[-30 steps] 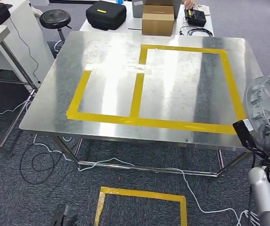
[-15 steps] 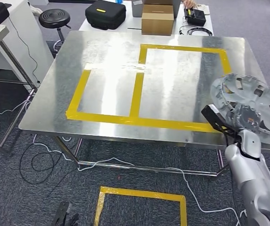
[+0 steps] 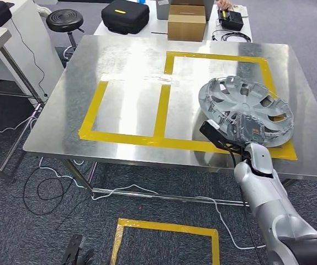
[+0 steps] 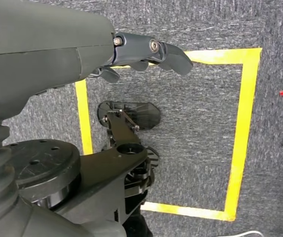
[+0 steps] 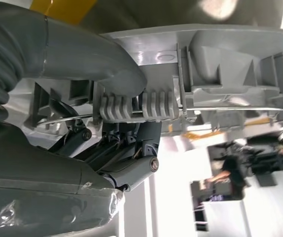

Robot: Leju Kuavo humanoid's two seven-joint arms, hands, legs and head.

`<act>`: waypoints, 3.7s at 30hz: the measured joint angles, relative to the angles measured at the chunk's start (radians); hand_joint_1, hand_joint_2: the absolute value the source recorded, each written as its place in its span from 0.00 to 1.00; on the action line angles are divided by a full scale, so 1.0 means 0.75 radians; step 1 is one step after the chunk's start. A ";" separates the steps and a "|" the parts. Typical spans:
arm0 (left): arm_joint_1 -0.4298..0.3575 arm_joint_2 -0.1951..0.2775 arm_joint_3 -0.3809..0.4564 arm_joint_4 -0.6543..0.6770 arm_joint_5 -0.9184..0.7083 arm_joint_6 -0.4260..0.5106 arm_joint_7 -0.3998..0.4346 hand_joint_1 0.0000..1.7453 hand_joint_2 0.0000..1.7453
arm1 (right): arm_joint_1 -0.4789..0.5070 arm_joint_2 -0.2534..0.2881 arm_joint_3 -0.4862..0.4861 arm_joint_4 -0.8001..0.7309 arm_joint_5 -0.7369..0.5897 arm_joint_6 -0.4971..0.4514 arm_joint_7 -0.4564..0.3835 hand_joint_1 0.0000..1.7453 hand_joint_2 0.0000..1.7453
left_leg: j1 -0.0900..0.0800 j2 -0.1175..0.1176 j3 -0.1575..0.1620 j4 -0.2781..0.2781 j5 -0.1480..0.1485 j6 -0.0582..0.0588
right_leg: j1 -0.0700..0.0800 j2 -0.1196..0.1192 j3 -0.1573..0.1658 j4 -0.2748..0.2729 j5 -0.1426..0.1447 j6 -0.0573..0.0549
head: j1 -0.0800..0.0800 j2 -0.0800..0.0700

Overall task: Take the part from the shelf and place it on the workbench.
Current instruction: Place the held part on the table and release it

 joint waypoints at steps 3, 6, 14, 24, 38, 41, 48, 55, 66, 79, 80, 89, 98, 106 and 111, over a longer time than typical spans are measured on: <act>-0.006 0.000 -0.008 0.000 -0.004 -0.006 0.006 0.00 1.00 | -0.016 0.060 0.042 0.016 0.009 0.097 -0.020 1.00 1.00 | 0.000 0.006 0.001 0.000 0.000 0.000 | 0.000 0.008 -0.003 0.000 0.002 0.000 | -0.001 0.000; -0.013 -0.001 -0.020 0.000 -0.005 -0.007 0.014 0.00 1.00 | -0.025 0.134 0.108 0.037 0.020 0.172 0.011 1.00 1.00 | 0.001 0.008 0.001 0.000 0.000 -0.001 | 0.001 0.008 -0.004 0.000 0.002 0.000 | -0.001 0.000; -0.010 0.000 -0.023 0.000 -0.004 -0.005 0.018 0.00 1.00 | -0.047 0.200 0.212 0.075 0.018 0.219 0.041 1.00 1.00 | 0.003 0.007 0.001 0.000 0.001 -0.002 | 0.003 0.007 -0.003 0.000 0.003 -0.002 | -0.001 0.000; 0.006 0.000 -0.021 0.000 0.029 0.000 0.025 0.00 1.00 | -0.062 0.201 0.358 0.128 0.098 0.350 0.158 1.00 1.00 | 0.002 0.007 0.001 0.000 0.001 -0.002 | 0.002 0.008 -0.003 -0.001 0.003 -0.001 | -0.001 0.000; 0.012 0.003 -0.020 0.000 0.035 0.001 0.030 0.00 1.00 | -0.083 0.195 0.455 0.171 0.122 0.375 0.316 1.00 1.00 | 0.003 0.007 0.002 0.000 0.001 -0.002 | 0.002 0.007 -0.003 -0.001 0.003 -0.002 | -0.001 0.000; 0.014 0.002 -0.019 0.000 0.039 0.010 0.035 0.00 1.00 | -0.087 0.172 0.456 0.180 0.131 0.374 0.425 1.00 1.00 | 0.002 0.006 0.002 0.000 0.001 -0.002 | 0.002 0.006 -0.002 -0.002 0.003 -0.002 | -0.001 0.000; 0.017 0.002 -0.016 0.000 0.054 0.014 0.046 0.00 1.00 | -0.097 0.073 0.446 0.193 0.137 0.384 0.549 1.00 1.00 | 0.002 0.004 0.002 0.000 0.002 -0.001 | 0.002 0.003 0.001 -0.005 0.004 0.000 | -0.001 0.000; 0.017 0.002 -0.016 0.000 0.055 0.018 0.047 0.00 1.00 | -0.096 0.018 0.413 0.195 0.149 0.381 0.578 1.00 1.00 | 0.002 0.004 0.006 0.000 0.002 0.000 | 0.002 0.003 0.004 -0.006 0.005 0.000 | -0.001 0.000; 0.020 0.002 -0.016 0.000 0.055 0.022 0.048 0.00 1.00 | -0.085 -0.012 0.385 0.195 0.148 0.359 0.577 1.00 1.00 | 0.002 0.004 0.009 0.000 0.002 0.000 | 0.002 0.003 0.007 -0.006 0.005 0.000 | -0.001 0.000; 0.020 -0.004 0.004 0.000 0.060 0.058 0.128 0.00 1.00 | -0.063 -0.022 0.328 0.202 0.207 0.327 0.561 0.00 0.00 | 0.002 0.004 0.009 0.000 0.002 0.000 | 0.002 0.003 0.008 -0.006 0.005 0.000 | -0.001 0.000; 0.020 -0.004 0.004 0.000 0.060 0.056 0.121 0.00 1.00 | -0.059 -0.024 0.323 0.203 0.212 0.324 0.561 0.00 0.00 | 0.002 0.004 0.009 0.000 0.002 0.000 | 0.002 0.003 0.008 -0.006 0.005 0.000 | -0.001 0.000; 0.019 -0.012 0.005 0.000 0.053 0.048 0.096 0.00 1.00 | -0.040 -0.033 0.284 0.212 0.258 0.303 0.558 0.00 0.00 | 0.003 0.005 0.008 0.000 0.002 0.000 | 0.002 0.005 0.007 -0.006 0.005 0.000 | -0.001 0.000; 0.019 -0.023 0.005 0.000 0.044 0.040 0.091 0.00 1.00 | -0.047 -0.049 0.268 0.215 0.280 0.233 0.546 0.00 0.00 | 0.002 0.005 0.008 0.000 0.002 0.000 | 0.002 0.005 0.007 -0.006 0.005 0.000 | -0.001 0.000; 0.019 -0.024 0.005 0.000 0.038 0.031 0.065 0.00 1.00 | -0.134 -0.107 0.246 0.161 0.322 0.021 0.443 0.00 0.00 | 0.002 0.005 0.008 0.000 0.002 0.000 | 0.002 0.005 0.007 -0.006 0.005 0.000 | -0.001 0.000; 0.019 -0.027 0.004 0.000 0.038 0.030 0.050 0.00 1.00 | -0.179 -0.140 0.203 0.029 0.273 -0.075 0.358 0.00 0.00 | 0.002 0.005 0.008 0.000 0.002 0.000 | 0.002 0.005 0.007 -0.006 0.005 0.000 | -0.001 0.000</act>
